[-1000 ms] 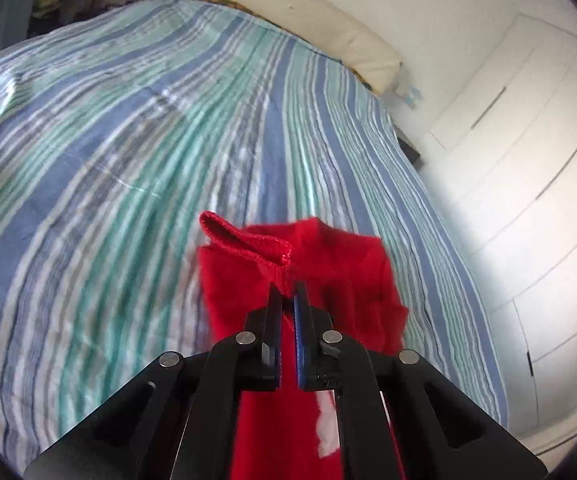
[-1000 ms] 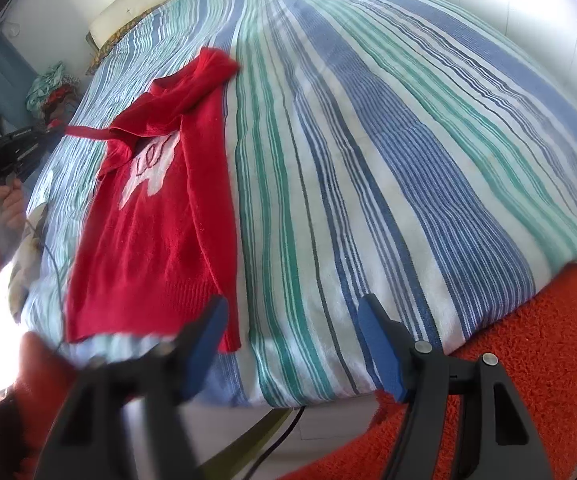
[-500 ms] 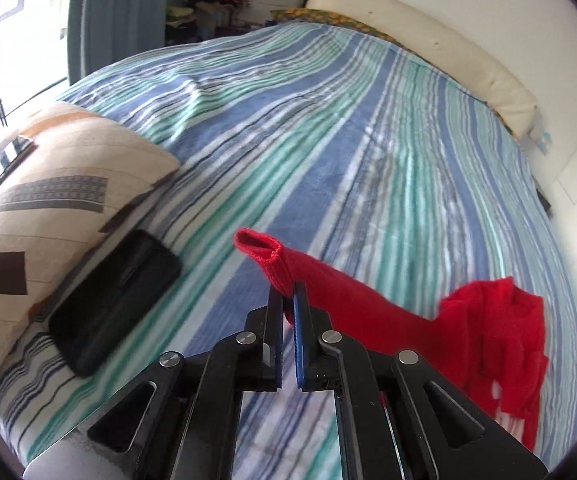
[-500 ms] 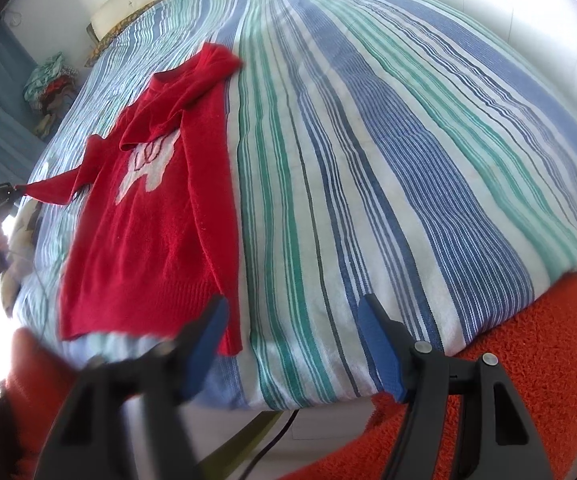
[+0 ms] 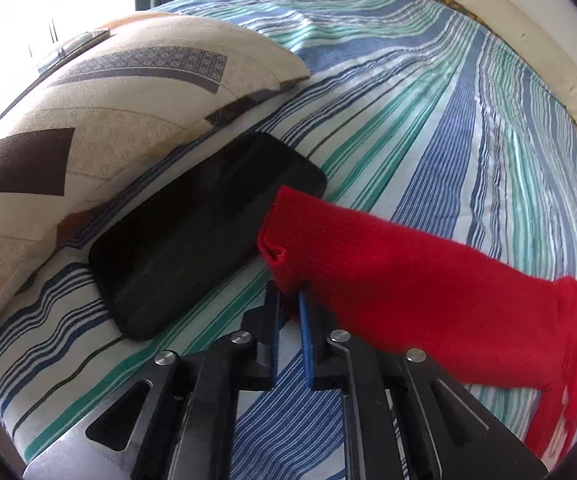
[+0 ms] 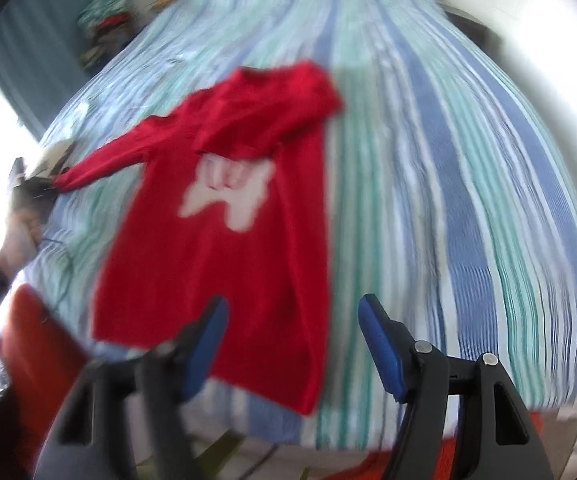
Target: Fold small clothes
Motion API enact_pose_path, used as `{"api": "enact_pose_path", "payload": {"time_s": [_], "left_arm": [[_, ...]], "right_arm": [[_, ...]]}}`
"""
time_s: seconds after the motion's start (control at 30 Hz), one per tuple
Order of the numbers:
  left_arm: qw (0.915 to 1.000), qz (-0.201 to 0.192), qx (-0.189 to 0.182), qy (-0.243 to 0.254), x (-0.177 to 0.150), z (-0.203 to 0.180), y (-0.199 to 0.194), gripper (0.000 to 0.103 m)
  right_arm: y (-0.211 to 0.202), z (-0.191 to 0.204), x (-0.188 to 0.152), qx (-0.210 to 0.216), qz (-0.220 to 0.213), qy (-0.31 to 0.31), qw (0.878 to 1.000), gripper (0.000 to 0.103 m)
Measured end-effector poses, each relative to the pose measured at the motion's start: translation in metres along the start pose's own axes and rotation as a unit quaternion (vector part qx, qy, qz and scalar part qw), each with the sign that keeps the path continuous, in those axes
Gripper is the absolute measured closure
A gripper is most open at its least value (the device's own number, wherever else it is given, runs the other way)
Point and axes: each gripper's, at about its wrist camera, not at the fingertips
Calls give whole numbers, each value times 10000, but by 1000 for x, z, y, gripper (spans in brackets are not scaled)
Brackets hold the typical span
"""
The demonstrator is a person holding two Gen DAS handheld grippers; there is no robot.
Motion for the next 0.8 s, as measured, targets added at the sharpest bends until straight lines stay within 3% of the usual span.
{"api": "enact_pose_path", "payload": {"time_s": [0.03,0.07,0.1,0.17,0.3,0.43,0.5,0.53,0.6,0.63,0.67,0.73,0.8], "left_arm": [[9999,33,58,76,-2,-2,-1,66],[9999,32,51,93,-5,-1,-6,41],[10000,-12,21,61,-7,1,-12,30],[9999,-95,-97,-56,-13,9,-29,28],[9978,-115,-434,-492,-25,33,-60,27],[9942,-186,-748,-753,-37,50,-93,25],[9934,-248,-827,-757,-42,54,-106,22],[9934,-276,-843,-732,-45,55,-111,22],[9939,-275,-848,-650,-49,56,-118,22],[9940,-256,-875,-613,-51,56,-121,22],[9938,-241,-914,-591,-52,55,-125,22],[9927,-273,-1021,-579,-56,56,-135,22],[9923,-312,-1090,-502,-58,50,-143,22]], "right_arm": [[5,13,17,70,55,-218,9997,23],[12,27,37,175,107,-413,9989,14],[19,40,54,298,91,-534,9981,14],[41,69,88,504,68,-757,9958,14],[118,137,138,424,84,-1361,9898,14],[210,193,151,-250,98,-2628,9645,17],[249,198,152,-460,230,-2910,9553,25],[263,195,153,-503,273,-2949,9538,34],[279,188,156,-276,230,-2869,9573,51],[279,182,159,-128,203,-2771,9606,86],[276,174,164,-145,180,-2591,9656,96],[243,139,182,156,-231,-1679,9854,96],[196,86,195,279,-648,-827,9941,96]]}}
Point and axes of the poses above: each gripper's, at about its wrist camera, not at the fingertips, and y roughly the way its jaws point, z to its left, x to its top, and after that the axes turned 8 degrees about -z, right-handed
